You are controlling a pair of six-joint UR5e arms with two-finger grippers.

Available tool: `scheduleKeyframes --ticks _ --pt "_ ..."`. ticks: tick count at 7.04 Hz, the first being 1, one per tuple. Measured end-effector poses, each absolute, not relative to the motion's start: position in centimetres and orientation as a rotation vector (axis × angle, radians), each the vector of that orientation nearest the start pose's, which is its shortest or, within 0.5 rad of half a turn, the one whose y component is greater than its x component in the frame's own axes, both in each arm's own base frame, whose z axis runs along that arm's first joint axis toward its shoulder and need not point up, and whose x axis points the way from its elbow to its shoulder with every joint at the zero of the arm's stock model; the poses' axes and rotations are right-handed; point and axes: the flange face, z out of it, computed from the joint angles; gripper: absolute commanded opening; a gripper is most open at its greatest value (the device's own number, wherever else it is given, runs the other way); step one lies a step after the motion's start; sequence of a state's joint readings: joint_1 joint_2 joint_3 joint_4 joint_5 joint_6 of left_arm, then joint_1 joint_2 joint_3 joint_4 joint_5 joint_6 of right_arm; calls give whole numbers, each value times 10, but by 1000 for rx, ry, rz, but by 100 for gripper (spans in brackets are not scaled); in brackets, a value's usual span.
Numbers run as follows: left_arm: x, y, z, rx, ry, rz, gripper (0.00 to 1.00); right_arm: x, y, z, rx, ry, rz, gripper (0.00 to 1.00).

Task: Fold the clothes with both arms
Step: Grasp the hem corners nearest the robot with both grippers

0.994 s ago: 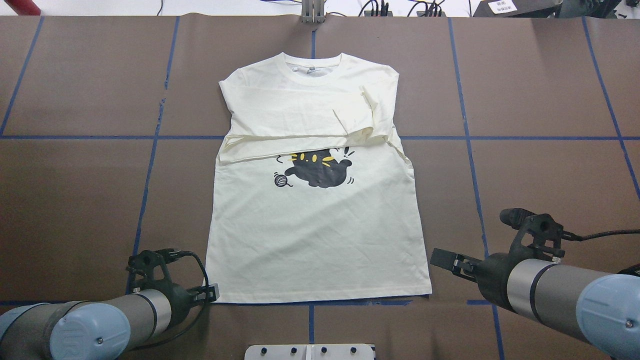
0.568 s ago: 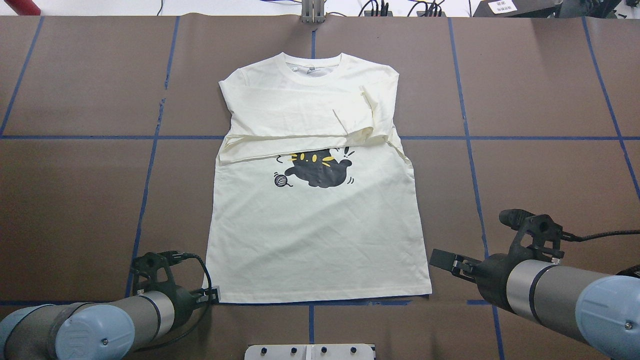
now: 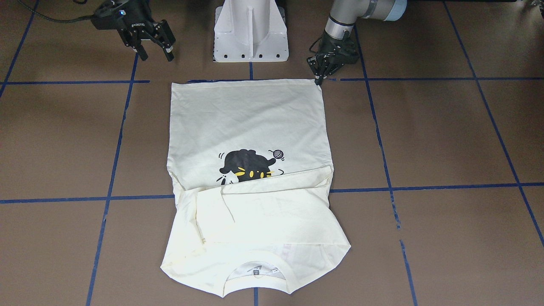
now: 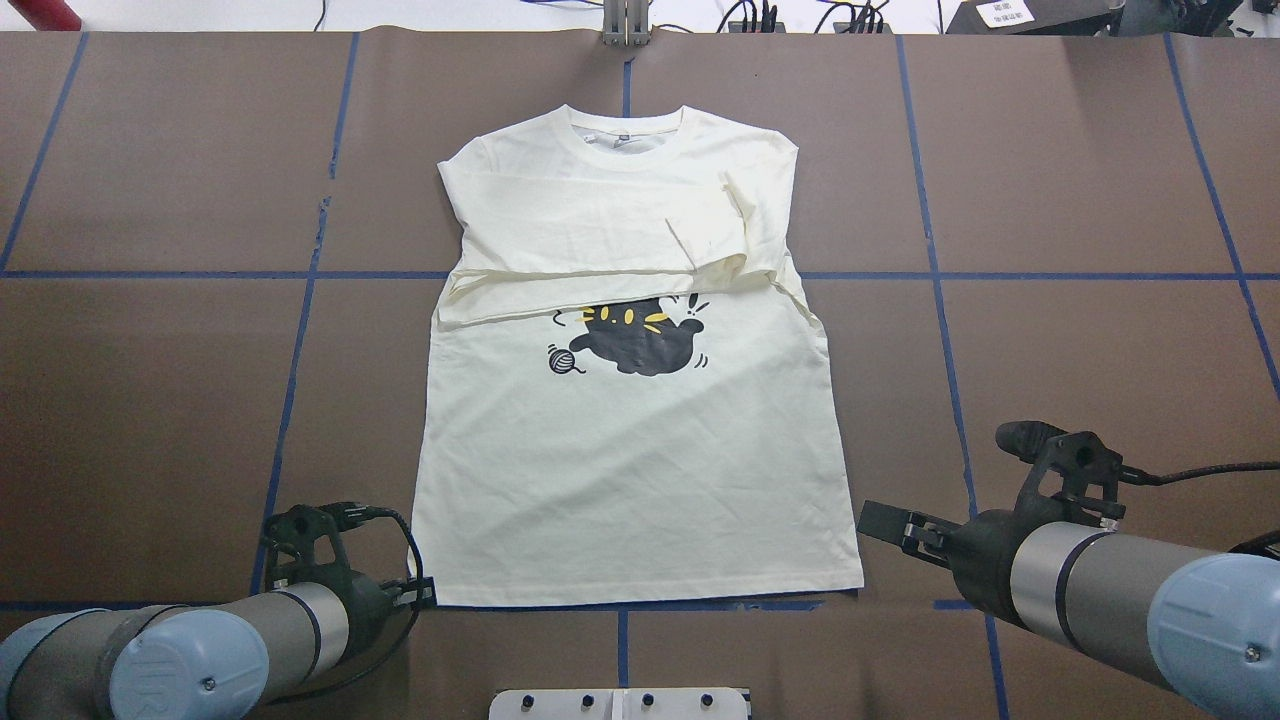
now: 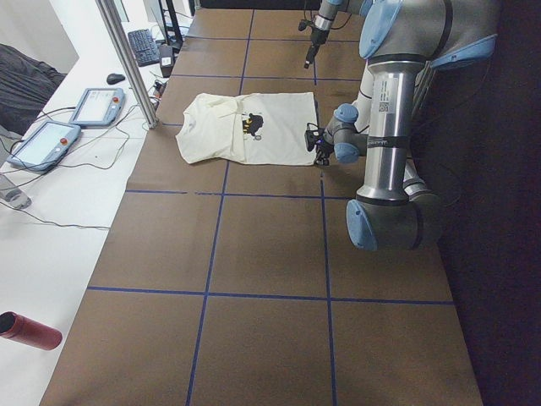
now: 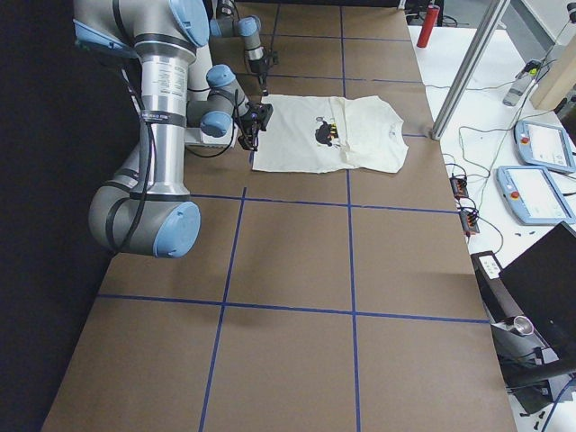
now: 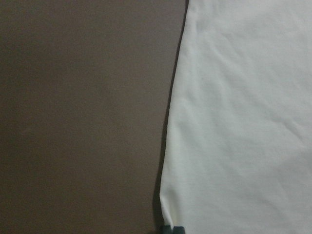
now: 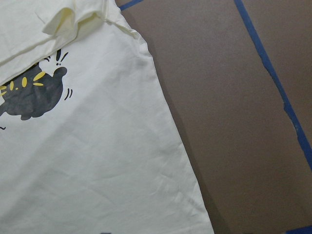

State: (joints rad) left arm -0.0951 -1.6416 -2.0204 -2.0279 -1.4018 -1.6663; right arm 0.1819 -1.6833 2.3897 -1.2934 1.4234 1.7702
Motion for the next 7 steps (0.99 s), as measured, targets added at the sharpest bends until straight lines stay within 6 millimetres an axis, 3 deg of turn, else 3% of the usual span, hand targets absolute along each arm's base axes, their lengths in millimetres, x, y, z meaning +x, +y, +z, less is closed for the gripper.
scheduleKeyframes --ticks 2,5,7 --pt "488 -198 359 159 986 -253 0 -360 -213 307 126 -979 418 74" --pt "470 -204 333 175 1040 -257 0 -384 -193 331 82 -925 415 70" --pt "460 -207 319 182 1071 -268 0 -409 -184 358 89 -869 397 58"
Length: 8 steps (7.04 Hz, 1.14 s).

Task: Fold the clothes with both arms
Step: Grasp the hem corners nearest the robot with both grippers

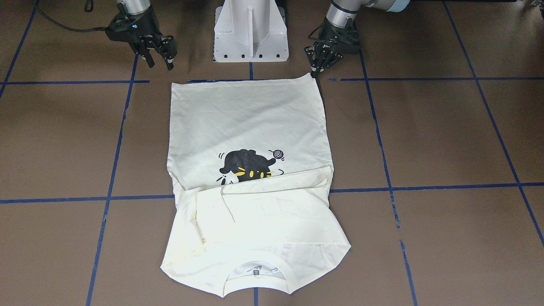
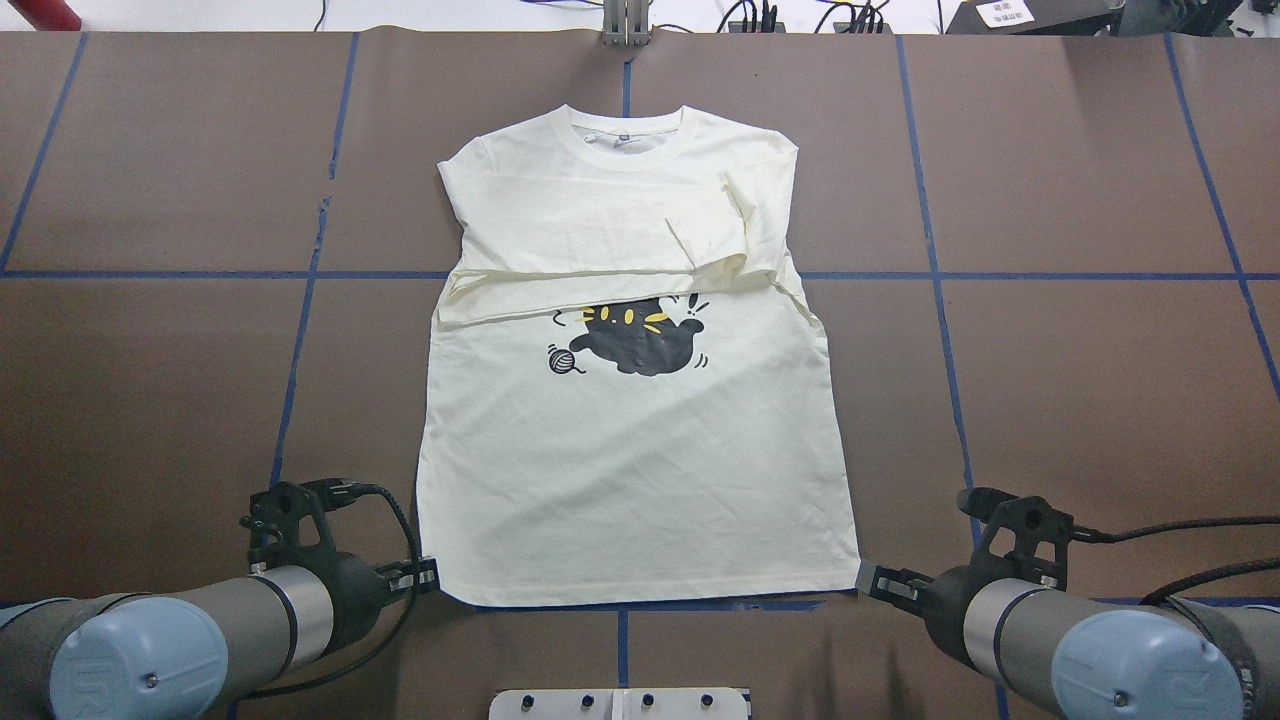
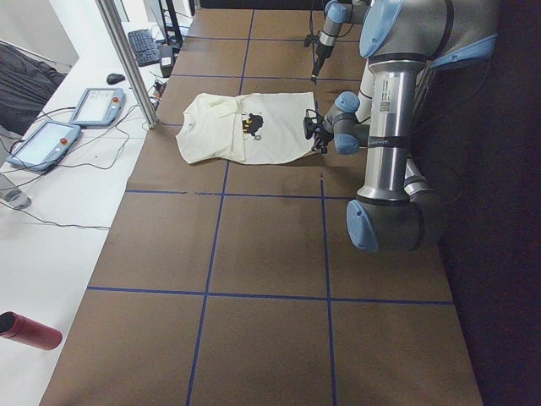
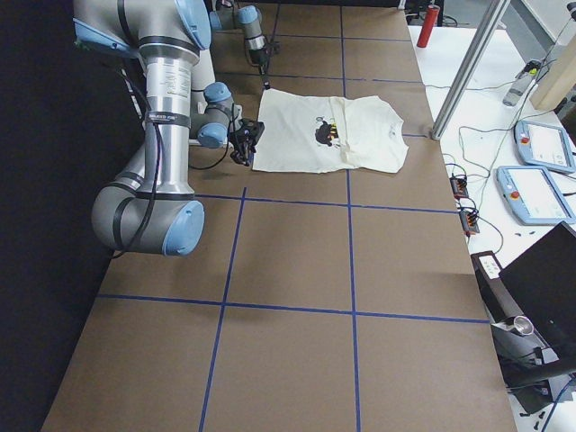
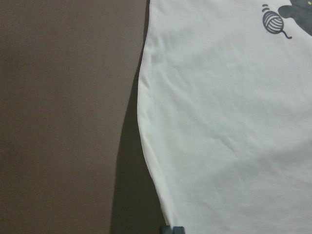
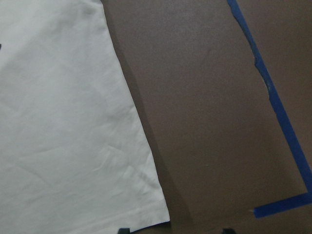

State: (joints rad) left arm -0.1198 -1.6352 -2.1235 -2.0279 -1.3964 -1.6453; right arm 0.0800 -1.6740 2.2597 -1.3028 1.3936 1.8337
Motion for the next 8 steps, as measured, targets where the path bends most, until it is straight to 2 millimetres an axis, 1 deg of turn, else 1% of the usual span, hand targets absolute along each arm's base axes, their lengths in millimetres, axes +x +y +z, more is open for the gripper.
scheduleKeyframes --ticks 1,2,3,5,8 --pt "458 -207 317 183 1074 -271 0 -423 -183 364 89 -859 393 57" --pt "457 -208 317 184 1075 -273 0 -441 -184 365 90 -859 392 56" --pt "457 -208 316 189 1076 -276 0 -454 -186 364 92 -863 391 55" --pt "456 -209 315 201 1077 -282 0 -462 -192 368 101 -854 394 53" --pt "456 -210 316 204 1074 -283 0 -464 -198 376 111 -836 404 46"
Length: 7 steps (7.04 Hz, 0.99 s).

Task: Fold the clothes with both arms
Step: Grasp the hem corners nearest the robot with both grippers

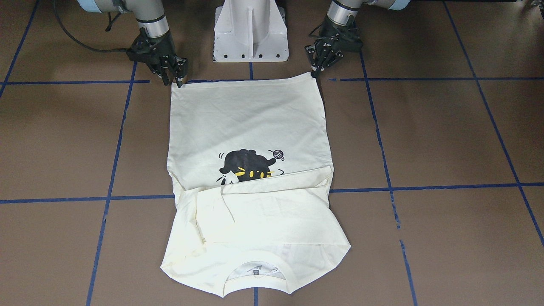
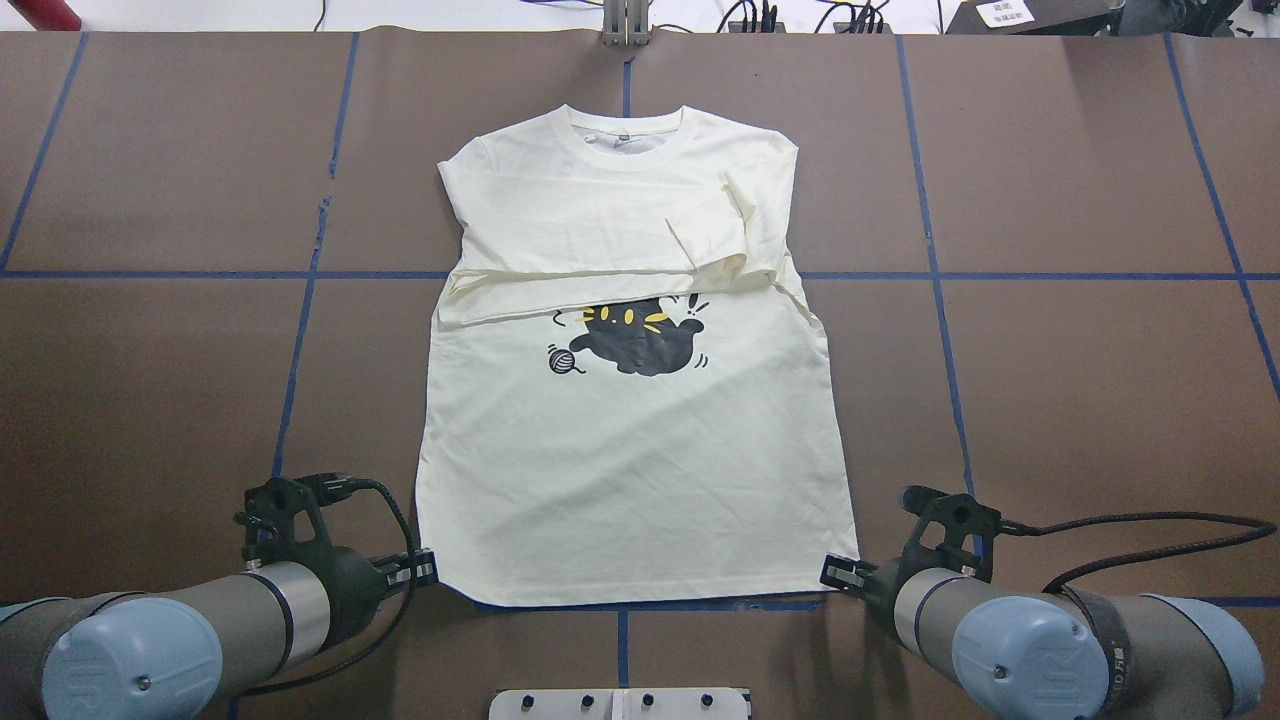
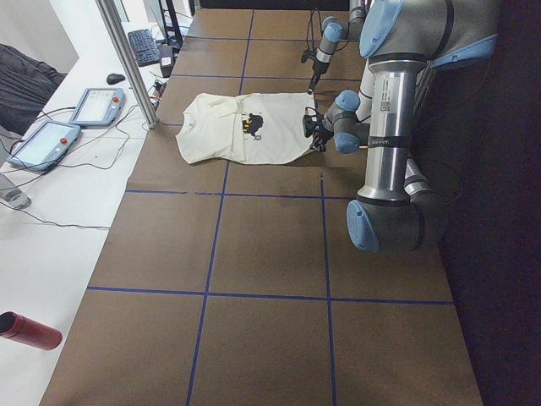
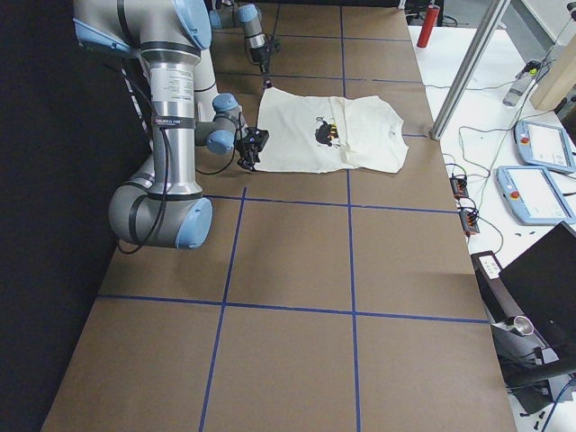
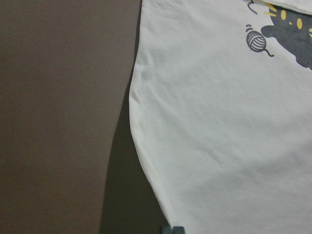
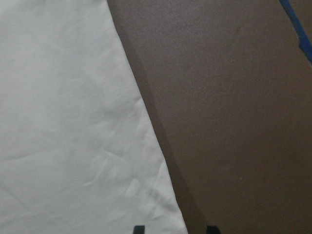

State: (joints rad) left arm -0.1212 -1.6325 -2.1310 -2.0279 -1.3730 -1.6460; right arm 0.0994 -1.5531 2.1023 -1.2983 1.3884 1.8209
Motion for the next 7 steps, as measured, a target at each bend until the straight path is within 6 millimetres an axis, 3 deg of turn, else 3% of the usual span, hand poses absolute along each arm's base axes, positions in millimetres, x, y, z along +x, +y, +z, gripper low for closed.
scheduleKeyframes --ticks 5,6,7 --pt "456 -210 316 204 1075 -283 0 -467 -201 382 122 -827 411 45" --pt "456 -210 317 204 1074 -283 0 -467 -201 382 121 -828 411 34" --pt "456 -210 317 204 1074 -283 0 -468 -201 381 120 -829 412 6"
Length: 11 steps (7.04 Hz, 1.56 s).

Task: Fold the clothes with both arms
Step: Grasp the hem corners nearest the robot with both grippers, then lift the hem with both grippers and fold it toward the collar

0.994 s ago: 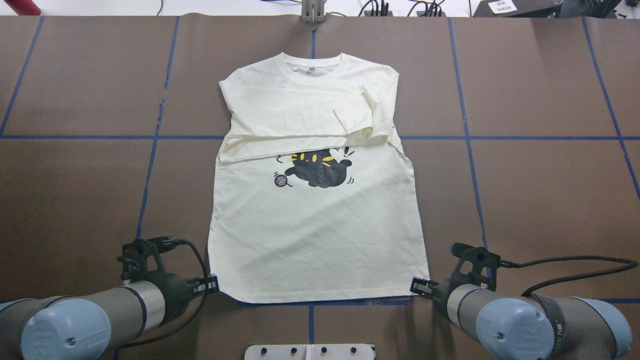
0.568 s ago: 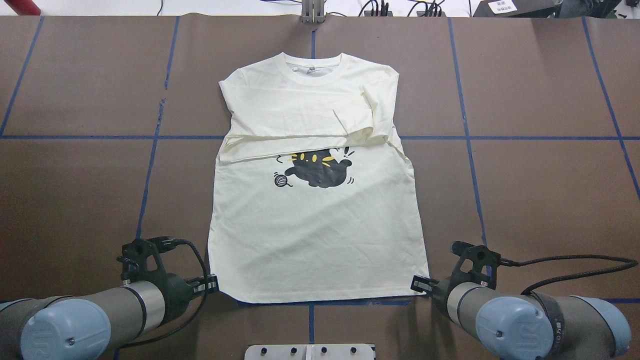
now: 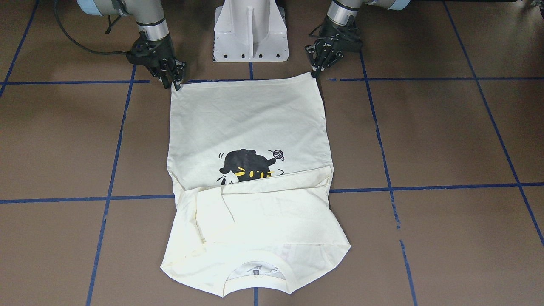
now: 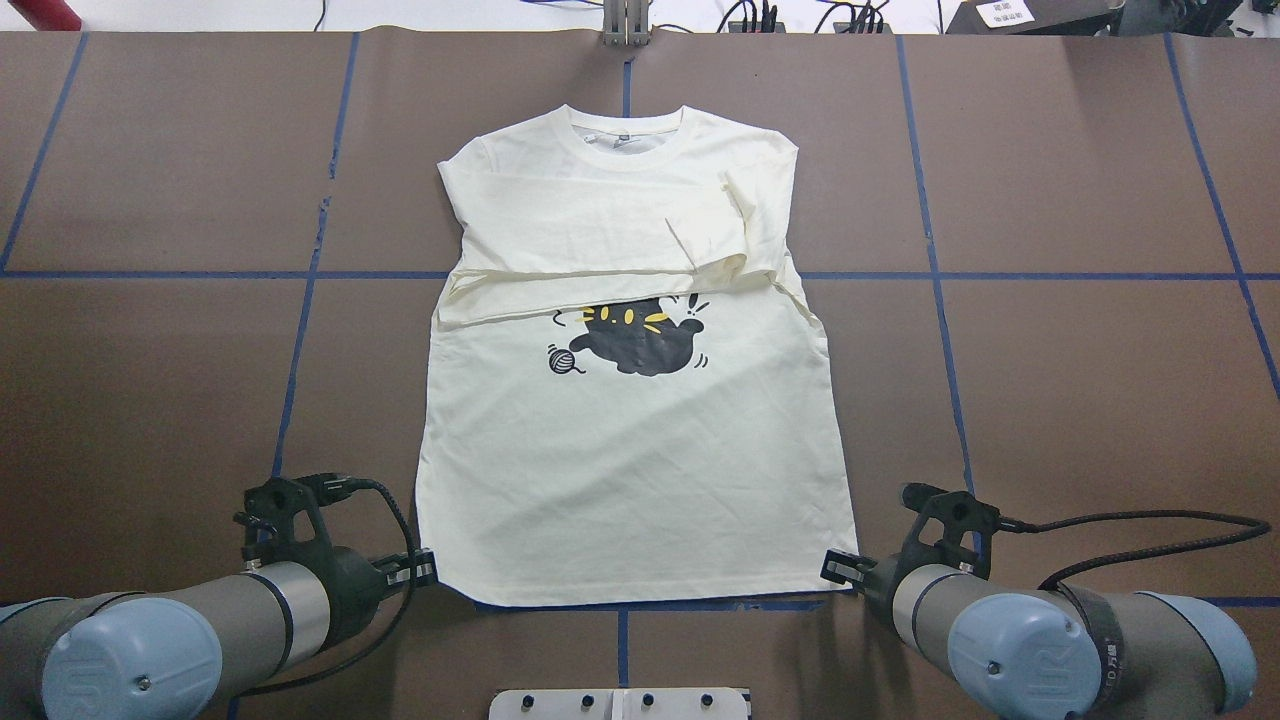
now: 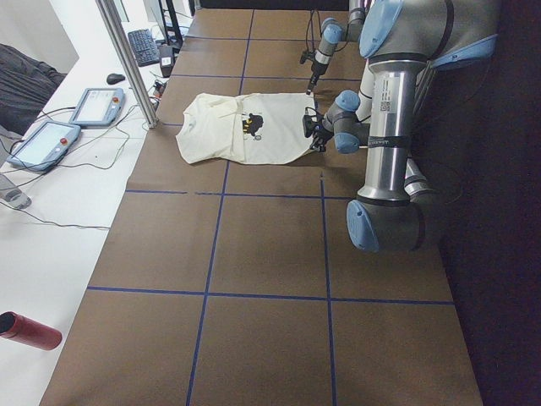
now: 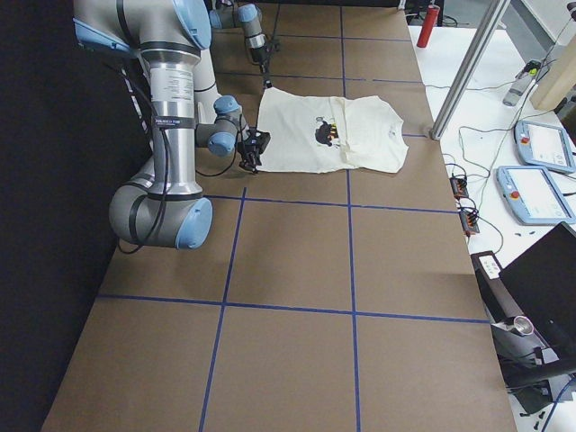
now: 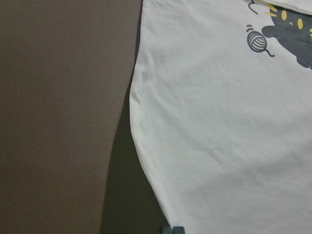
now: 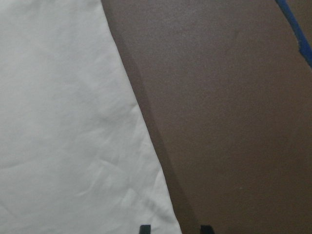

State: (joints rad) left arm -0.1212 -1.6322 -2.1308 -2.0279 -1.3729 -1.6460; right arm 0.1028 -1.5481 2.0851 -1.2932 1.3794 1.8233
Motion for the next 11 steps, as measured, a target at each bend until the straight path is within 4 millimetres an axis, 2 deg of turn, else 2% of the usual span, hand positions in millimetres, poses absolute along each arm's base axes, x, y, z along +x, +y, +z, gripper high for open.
scheduleKeyframes --ticks 1,5,7,8,9,11 --pt "456 -210 317 204 1073 -283 0 -469 -201 381 119 -831 415 0" --pt "457 -210 319 203 1069 -283 0 -466 -203 375 135 -841 421 0" --pt "454 -209 315 201 1076 -281 0 -449 -209 353 145 -873 420 0" --pt "444 -207 300 199 1083 -279 0 -432 -210 330 152 -886 397 0" --pt "424 -201 270 181 1077 -267 0 -407 -206 299 138 -897 372 0" --pt "361 -178 201 88 1081 -211 0 -337 -188 236 66 -918 324 0"
